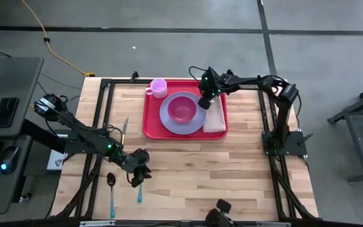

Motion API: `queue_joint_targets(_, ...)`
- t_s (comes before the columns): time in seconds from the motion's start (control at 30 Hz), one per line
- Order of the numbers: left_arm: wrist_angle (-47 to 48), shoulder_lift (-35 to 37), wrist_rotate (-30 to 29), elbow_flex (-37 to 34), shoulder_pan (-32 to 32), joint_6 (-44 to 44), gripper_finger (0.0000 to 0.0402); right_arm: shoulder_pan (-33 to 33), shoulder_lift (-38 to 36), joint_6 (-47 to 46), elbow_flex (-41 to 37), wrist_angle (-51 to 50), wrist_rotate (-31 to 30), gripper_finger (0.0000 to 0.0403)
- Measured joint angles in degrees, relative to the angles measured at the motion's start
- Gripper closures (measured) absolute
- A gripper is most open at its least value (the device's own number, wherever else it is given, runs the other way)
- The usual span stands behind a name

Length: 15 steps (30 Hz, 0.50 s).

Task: Set up tray
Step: Put the brown napkin to the left of the blue plate on the orange serving tray

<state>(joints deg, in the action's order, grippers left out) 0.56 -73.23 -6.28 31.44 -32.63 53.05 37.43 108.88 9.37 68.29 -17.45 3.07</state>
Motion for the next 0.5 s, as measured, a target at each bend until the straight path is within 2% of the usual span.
queue_joint_targets(0.5,0.0,0.0,1.1,0.0,0.0,1.2,0.0229,0.2,1.1,0.1,1.2,-5.2,-2.5,0.0403)
